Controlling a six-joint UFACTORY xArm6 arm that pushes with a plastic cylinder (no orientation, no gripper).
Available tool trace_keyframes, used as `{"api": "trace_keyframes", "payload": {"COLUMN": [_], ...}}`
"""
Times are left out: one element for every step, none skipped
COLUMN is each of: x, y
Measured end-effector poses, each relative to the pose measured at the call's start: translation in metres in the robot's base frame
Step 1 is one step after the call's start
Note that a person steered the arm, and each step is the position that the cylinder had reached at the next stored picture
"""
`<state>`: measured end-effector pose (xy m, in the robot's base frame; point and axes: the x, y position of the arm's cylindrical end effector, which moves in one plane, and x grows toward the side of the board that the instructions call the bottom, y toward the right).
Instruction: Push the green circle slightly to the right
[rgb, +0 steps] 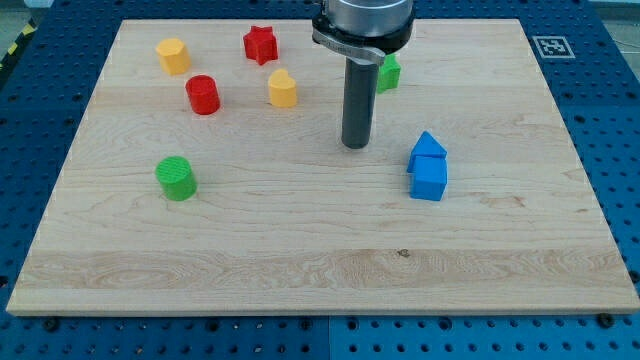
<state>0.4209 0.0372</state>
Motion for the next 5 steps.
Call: {"api": "trace_keyframes", "payload": {"x": [-0.013, -0.013, -0.003, -0.003, -0.002], "y": [0.0, -0.016, -0.068, -0.078, -0.082]}}
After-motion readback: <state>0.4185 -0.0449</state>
